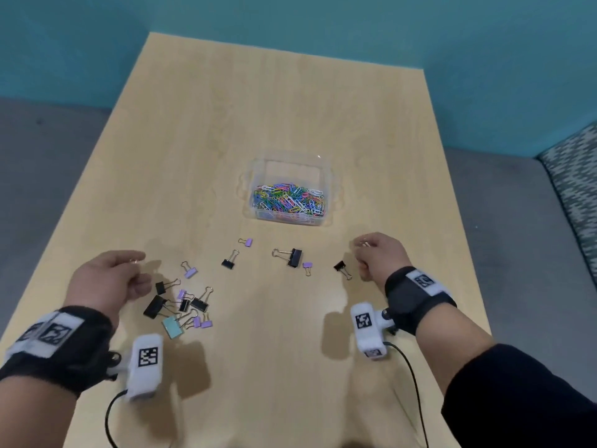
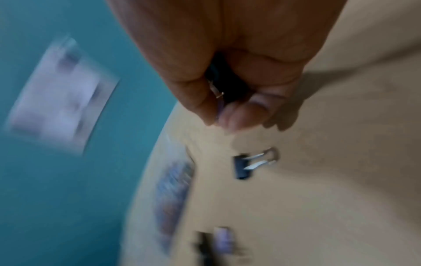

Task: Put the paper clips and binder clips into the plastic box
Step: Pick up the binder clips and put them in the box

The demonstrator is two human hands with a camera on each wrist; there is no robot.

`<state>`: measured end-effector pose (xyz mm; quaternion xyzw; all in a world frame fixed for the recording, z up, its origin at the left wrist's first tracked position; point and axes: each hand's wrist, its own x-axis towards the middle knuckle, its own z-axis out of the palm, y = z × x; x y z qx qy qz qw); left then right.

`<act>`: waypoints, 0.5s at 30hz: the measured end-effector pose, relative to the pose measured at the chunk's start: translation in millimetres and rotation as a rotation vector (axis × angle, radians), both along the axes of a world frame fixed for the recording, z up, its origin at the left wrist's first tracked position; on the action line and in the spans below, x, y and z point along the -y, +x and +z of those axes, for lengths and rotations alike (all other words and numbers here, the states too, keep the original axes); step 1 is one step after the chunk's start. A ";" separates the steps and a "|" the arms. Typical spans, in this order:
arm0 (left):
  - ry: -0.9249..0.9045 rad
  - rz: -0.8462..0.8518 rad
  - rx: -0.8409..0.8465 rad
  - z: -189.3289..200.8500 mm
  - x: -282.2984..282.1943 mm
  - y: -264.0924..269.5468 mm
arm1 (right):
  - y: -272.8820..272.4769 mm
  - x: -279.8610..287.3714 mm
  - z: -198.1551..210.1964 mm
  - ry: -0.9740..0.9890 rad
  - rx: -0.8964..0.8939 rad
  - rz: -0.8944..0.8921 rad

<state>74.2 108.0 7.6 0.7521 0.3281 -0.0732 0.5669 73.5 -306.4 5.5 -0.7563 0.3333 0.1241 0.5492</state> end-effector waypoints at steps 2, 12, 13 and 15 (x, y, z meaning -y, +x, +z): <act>-0.401 0.242 0.011 -5.2 -13.5 -5.5 | -11.8 1.4 9.0 0.479 0.056 -0.360; -0.057 -0.038 -0.100 -16.2 -20.6 -33.0 | -35.0 10.2 13.0 0.708 -0.047 -0.450; 0.093 -0.140 -0.127 -13.5 -17.1 -36.1 | -33.4 9.0 11.5 0.655 -0.066 -0.421; 0.413 -0.388 -0.211 -3.0 -4.4 -42.4 | -31.1 6.7 3.9 0.355 -0.097 -0.238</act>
